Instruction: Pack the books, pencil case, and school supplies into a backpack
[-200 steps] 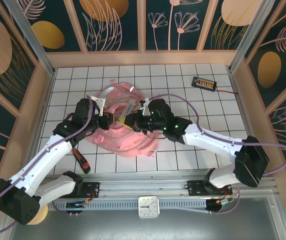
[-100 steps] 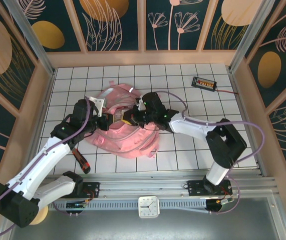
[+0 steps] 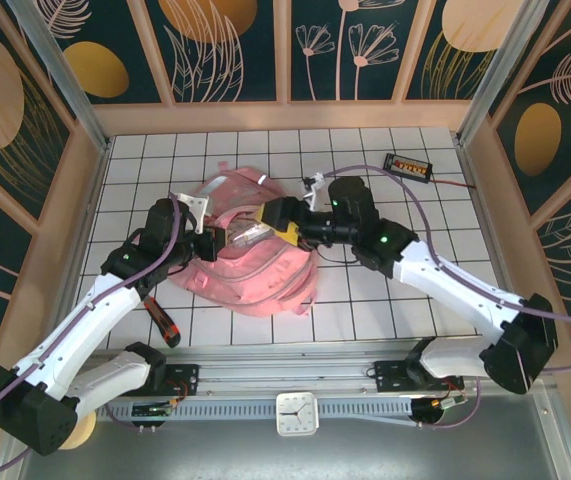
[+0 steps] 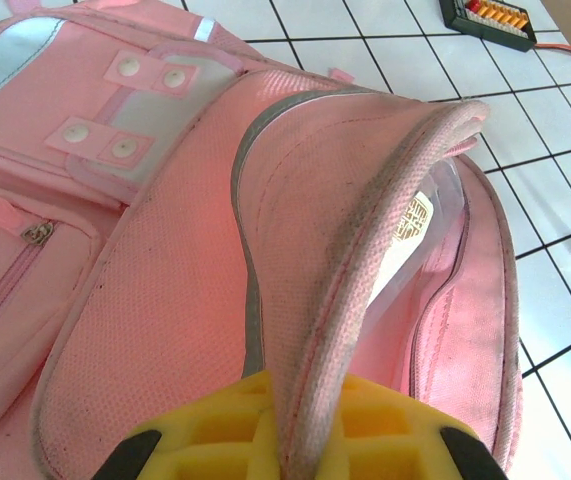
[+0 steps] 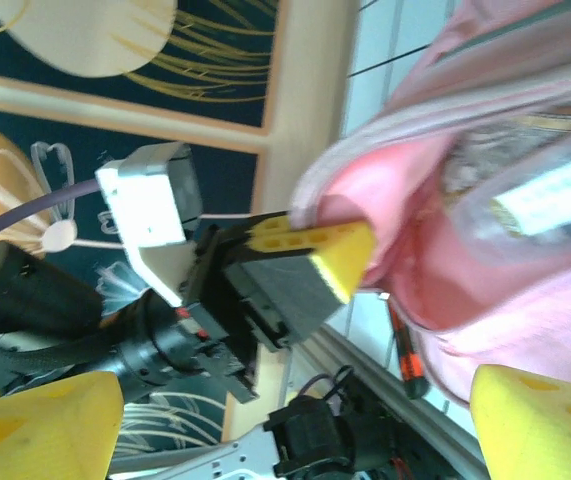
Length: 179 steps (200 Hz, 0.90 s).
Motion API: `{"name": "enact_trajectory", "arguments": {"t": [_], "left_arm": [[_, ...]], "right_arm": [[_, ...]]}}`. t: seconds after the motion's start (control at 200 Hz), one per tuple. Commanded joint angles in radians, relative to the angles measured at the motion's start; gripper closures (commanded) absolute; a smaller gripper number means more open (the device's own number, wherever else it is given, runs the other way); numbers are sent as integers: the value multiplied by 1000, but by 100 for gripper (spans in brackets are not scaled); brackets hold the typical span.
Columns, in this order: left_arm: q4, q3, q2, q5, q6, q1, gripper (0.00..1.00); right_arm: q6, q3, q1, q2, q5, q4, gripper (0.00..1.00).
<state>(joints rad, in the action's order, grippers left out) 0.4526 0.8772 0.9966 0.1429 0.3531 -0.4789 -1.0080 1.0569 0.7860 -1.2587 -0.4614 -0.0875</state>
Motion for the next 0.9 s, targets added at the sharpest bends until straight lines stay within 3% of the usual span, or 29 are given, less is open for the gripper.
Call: {"name": "enact_trajectory", "arguments": {"t": [0.0,0.18,0.305,0.55,0.66,0.831,0.891], "left_arm": [[-195,36,-33,59,-5,-8,100],[-179,25,-28,95,-26,-7,100],[-164,-9,-53,91,-31,-7,100],[-161,-12,-69,96,-17,-7,100],[-160,-4,-64,108,-21,-7,100],[-161,-20,-65,123,-17,-7,100],[-165,-28,-68,121,-17,-6,100]], "right_arm": [[41,-39,-14,-42,94,-194,17],[105,54,-20,-136,167,-279,18],[139,80,-40,-199,229,-286,39],[204,217,-69,-388,233,-243,45],[212,287,-66,-448,212,-224,52],[259,479,-30,-560,213,-319,50],[283,558,-27,-620,194,-403,40]]}}
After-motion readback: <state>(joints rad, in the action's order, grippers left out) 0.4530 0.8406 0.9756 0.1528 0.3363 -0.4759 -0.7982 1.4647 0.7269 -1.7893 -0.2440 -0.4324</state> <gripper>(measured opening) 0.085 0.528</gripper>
